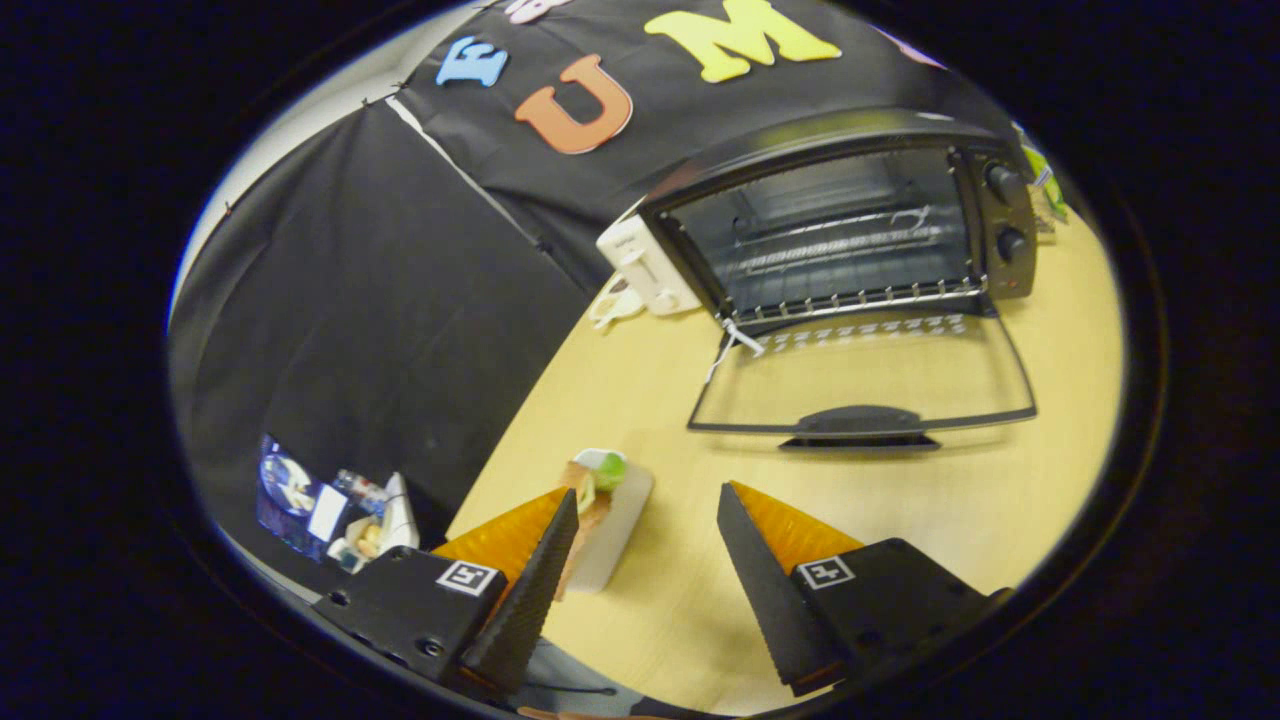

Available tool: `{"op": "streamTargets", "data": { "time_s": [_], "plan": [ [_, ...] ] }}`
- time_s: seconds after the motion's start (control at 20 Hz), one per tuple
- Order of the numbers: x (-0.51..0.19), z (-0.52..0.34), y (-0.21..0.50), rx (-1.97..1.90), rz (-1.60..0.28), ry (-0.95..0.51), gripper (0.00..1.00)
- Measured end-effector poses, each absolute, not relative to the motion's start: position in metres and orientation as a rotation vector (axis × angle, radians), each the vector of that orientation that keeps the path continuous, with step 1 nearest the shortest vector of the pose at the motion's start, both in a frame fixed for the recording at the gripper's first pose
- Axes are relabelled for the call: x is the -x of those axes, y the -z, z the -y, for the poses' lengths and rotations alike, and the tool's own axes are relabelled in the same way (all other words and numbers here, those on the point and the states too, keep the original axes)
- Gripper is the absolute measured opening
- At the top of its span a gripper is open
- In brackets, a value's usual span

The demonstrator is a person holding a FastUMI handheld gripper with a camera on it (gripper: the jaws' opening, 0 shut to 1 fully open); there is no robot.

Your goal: Open the toaster oven, put the food inside, and close the toaster oven door.

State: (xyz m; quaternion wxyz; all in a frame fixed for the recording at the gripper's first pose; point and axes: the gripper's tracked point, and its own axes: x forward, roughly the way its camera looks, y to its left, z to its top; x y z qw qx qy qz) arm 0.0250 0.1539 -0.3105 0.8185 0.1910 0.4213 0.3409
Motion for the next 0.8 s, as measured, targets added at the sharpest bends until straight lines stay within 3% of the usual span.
{"op": "streamTargets", "data": {
  "time_s": [0.35,0.55,0.75,0.8],
  "plan": [
    [0.0,-0.192,0.315,-0.466,-1.08,-0.838,0.86],
    [-0.001,-0.197,0.324,-0.477,-1.136,-0.814,0.78],
    [0.008,-0.197,0.326,-0.52,-1.194,-0.822,0.62],
    [0.008,-0.2,0.329,-0.53,-1.192,-0.818,0.51]
  ]
}}
